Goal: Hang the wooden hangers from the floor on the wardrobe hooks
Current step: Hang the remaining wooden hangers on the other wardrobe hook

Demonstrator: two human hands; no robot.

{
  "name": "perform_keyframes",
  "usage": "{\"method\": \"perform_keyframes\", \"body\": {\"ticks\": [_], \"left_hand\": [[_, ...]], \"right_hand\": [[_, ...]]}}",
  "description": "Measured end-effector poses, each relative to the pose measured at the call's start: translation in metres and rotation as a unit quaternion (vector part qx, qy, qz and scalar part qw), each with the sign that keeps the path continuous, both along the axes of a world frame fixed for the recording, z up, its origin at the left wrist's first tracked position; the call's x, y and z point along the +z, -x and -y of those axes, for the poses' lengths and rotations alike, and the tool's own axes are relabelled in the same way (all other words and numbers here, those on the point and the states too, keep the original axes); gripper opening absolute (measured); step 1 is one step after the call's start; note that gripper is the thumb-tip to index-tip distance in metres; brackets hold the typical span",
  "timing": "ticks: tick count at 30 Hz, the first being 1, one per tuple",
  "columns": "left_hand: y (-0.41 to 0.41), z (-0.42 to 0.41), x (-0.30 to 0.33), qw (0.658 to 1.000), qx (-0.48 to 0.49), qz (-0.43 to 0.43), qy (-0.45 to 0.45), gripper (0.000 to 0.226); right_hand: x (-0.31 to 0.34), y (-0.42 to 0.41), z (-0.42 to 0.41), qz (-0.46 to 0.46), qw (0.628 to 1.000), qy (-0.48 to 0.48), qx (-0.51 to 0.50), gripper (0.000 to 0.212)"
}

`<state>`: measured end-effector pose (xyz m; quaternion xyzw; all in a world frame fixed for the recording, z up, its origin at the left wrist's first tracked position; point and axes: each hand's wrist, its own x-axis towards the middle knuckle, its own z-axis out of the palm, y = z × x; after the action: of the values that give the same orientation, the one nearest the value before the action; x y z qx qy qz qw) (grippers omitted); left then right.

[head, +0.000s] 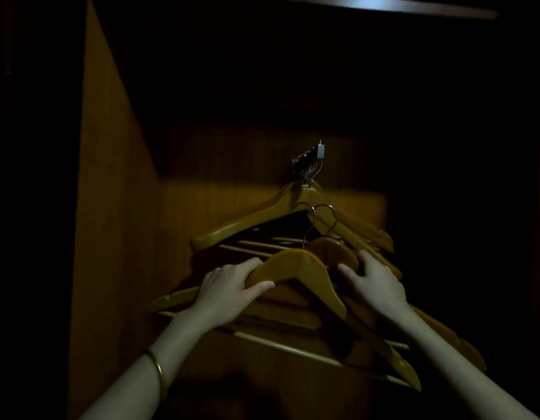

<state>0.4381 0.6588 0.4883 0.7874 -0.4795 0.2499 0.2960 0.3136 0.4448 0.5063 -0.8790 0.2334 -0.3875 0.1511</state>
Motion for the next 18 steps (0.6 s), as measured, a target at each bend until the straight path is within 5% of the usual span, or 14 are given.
{"method": "perform_keyframes", "body": {"ticks": [8, 13, 18], "left_hand": [[-0.013, 0.014, 0.045, 0.995, -0.017, 0.058, 0.074, 0.046], [-0.015, 0.015, 0.072, 0.996, 0.006, 0.058, 0.072, 0.015], [-0.021, 0.015, 0.079, 0.997, 0.004, 0.049, 0.064, 0.012]], "right_hand": [[0.048, -0.027, 0.025, 0.082, 0.994, 0.027, -0.071, 0.046], [0.090, -0.047, 0.044, 0.111, 0.988, 0.000, -0.106, 0.049], [0.123, -0.065, 0.049, 0.111, 0.988, 0.032, -0.099, 0.061]]}}
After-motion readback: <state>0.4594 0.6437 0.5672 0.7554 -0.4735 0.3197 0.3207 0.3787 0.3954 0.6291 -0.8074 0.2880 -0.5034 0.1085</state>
